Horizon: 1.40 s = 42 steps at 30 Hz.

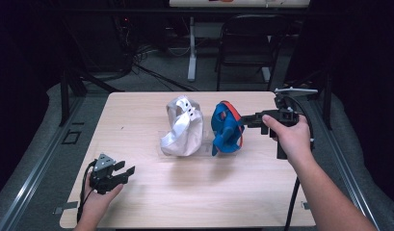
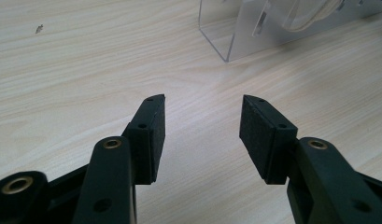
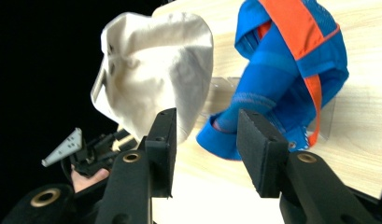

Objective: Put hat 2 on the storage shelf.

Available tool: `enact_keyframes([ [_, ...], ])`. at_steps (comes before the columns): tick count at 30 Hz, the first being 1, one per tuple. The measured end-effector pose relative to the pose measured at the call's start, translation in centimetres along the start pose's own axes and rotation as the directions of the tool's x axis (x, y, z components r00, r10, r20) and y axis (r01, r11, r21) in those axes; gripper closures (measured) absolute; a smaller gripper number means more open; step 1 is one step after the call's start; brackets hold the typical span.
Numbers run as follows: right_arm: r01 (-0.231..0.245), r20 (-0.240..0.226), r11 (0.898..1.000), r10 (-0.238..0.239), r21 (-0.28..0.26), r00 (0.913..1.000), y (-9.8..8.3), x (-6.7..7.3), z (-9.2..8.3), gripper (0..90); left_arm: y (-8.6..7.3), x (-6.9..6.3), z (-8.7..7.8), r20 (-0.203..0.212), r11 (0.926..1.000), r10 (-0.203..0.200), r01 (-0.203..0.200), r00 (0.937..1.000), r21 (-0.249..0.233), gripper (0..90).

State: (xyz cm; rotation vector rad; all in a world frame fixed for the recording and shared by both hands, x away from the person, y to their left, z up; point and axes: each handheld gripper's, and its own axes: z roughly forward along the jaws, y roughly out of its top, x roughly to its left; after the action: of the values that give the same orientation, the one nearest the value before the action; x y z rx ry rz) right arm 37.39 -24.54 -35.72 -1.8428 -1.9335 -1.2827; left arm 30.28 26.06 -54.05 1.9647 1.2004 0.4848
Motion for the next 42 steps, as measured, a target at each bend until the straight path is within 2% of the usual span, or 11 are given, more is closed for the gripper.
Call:
enact_keyframes([
  [7, 0.07, 0.045, 0.998, -0.069, -0.007, 0.9965, -2.6, -1.3, 0.5, 55.3, -0.1, 0.0, 0.1, 0.001, 1.0, -0.001, 0.001, 1.0, 0.001, 51.2],
  [12, 0.098, 0.052, 0.995, -0.097, -0.023, 0.994, -4.7, -2.5, 1.1, 53.3, -0.1, -0.1, 0.2, 0.003, 1.0, 0.0, 0.0, 1.0, -0.001, 51.2],
  [17, 0.141, 0.071, 0.989, -0.139, -0.036, 0.9878, -7.0, -3.5, 1.8, 51.8, -0.1, -0.1, 0.3, 0.004, 1.0, 0.003, -0.003, 1.0, 0.002, 51.2],
  [24, 0.148, 0.072, 0.986, -0.143, -0.08, 0.9871, -9.5, -5.1, 2.7, 51.3, -0.2, -0.2, 0.3, 0.004, 1.0, 0.002, -0.002, 1.0, 0.003, 51.2],
  [29, 0.159, 0.103, 0.985, -0.151, -0.072, 0.983, -11.4, -6.2, 3.9, 51.1, -0.2, -0.3, 0.4, 0.004, 1.0, 0.003, -0.003, 1.0, 0.001, 51.2],
  [35, 0.208, 0.13, 0.973, -0.194, -0.1, 0.9724, -13.5, -7.6, 4.8, 50.8, -0.2, -0.3, 0.4, 0.006, 0.9999, 0.01, -0.011, 0.9999, 0.006, 51.5],
  [39, 0.24, 0.169, 0.962, -0.217, -0.132, 0.9614, -14.8, -8.3, 5.0, 51.0, -0.3, -0.3, 0.5, 0.006, 0.9999, 0.007, -0.008, 1.0, 0.007, 51.5],
  [40, 0.247, 0.172, 0.959, -0.222, -0.14, 0.9598, -15.1, -8.5, 5.0, 51.1, -0.3, -0.4, 0.6, 0.007, 0.9999, 0.011, -0.011, 0.9999, 0.008, 51.5],
  [42, 0.244, 0.165, 0.957, -0.218, -0.155, 0.9619, -15.5, -8.9, 5.1, 51.3, -0.3, -0.4, 0.6, 0.008, 0.9999, 0.012, -0.012, 0.9999, 0.007, 51.6],
])
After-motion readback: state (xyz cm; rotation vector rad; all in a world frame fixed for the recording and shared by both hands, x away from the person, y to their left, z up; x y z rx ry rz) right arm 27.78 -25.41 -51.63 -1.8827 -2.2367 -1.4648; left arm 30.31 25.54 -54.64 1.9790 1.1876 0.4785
